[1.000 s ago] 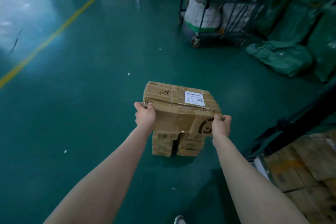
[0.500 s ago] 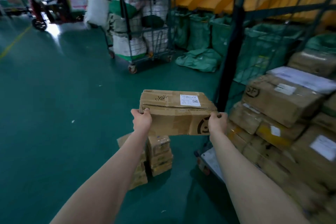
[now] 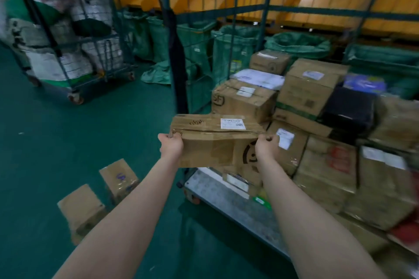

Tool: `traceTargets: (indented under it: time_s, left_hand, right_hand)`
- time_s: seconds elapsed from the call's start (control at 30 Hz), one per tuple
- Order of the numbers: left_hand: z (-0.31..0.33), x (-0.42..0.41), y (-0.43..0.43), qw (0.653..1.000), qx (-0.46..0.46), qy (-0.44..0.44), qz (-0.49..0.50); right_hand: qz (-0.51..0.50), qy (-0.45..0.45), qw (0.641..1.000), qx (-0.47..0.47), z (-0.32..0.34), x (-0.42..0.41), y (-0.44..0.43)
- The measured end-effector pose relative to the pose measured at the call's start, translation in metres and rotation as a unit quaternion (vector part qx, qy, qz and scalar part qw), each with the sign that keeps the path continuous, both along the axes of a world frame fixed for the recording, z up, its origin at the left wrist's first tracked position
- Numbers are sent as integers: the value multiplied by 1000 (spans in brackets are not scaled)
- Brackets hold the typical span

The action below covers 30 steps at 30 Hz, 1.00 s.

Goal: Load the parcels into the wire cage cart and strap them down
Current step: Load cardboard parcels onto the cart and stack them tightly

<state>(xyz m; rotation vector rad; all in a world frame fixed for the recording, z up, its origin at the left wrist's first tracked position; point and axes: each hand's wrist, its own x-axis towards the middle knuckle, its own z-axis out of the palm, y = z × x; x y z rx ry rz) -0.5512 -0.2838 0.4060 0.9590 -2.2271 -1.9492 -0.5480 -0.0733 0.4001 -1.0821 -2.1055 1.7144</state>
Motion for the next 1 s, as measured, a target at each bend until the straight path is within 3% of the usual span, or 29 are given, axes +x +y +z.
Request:
traceTargets:
  time_s: [0.4,0.57,0.77,1.0]
  left_hand:
    - [13,-3,225,986,50,-7,-161]
    - [20,-11,306,970,28,4,-241]
    - [20,-31,391,931,-14,46,-362]
    - [53,-81,475,895,9,100,-434]
  right_hand:
    - [-161,-10,987,23,24,63,208]
    - [-231,1,973,26,22,88,276]
    - [-356,-10,934,12,12,103,335]
    - [-446,64,892,33,31,77,398]
